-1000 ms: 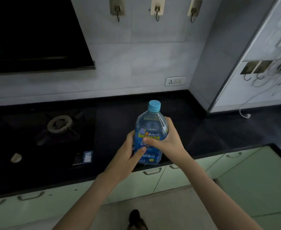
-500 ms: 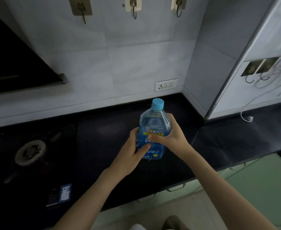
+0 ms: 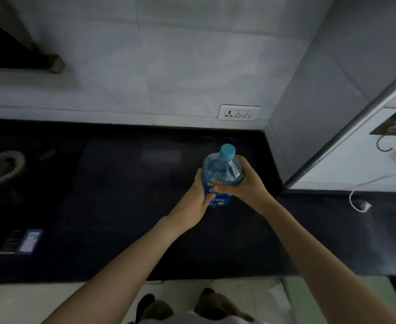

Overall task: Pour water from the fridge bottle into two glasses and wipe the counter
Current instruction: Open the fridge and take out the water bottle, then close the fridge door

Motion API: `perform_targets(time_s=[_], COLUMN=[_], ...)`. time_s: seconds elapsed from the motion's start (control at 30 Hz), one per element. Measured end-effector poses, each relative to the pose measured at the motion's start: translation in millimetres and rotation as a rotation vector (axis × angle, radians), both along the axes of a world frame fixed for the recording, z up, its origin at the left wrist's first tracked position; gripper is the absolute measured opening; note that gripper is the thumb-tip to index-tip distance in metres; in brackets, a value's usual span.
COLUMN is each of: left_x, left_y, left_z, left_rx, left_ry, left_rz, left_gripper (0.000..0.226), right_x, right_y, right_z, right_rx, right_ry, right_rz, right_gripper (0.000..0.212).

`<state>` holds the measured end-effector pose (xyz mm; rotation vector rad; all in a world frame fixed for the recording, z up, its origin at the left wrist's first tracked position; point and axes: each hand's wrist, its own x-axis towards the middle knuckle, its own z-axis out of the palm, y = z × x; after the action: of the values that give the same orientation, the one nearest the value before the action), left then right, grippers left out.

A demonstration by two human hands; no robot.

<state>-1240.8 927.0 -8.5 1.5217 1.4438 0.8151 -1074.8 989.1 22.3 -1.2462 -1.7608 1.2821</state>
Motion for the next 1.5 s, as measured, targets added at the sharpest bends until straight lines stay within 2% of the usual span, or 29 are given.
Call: perform_targets(time_s=[0.1,0.3,0.63,0.97,1.13,1.23,1.4,1.5], left_x=[16,30,30,32,33,29,11,-7], left_y=[14,25,26,20,12,1,-27,-56], left_z=[-27,-53,-68,-66,-48,-34,8,34], left_rx=[-0.041,-0.082,-0.128,-0.125,-0.088,-0.036,0.099,0.193], left_ry=[0.037,0.071,0.097,0.191,0.294,0.438,0.712,0.844], left_rz=[0.031,0.093,0.125,0.14,0.16,0.163,0.218,0.316], left_gripper=[0.075,0.066,0.066,0.065,0.055,0.054,0.054,0.053], right_x=[13,23,22,22,26,31,34,18], right_y=[18,33,39,35,28,18,-5,-22], right_z=[-22,-56,-79,-82,-76,-63,-22,8], right_rx=[-0.033,-0.094,-0.144,-0.154,-0.107,-0.081,0.279,0.412], right_ry=[-0.028,-0.049,-0.054,-0.08,-0.11,-0.096,-0.132,-0.052], right_rz=[0.032,0.063,0.099,0.101,0.074,0.004,-0.131,-0.058], right_gripper=[0.085,0.086,0.085,0.089,0.094,0.098,0.063,0.044])
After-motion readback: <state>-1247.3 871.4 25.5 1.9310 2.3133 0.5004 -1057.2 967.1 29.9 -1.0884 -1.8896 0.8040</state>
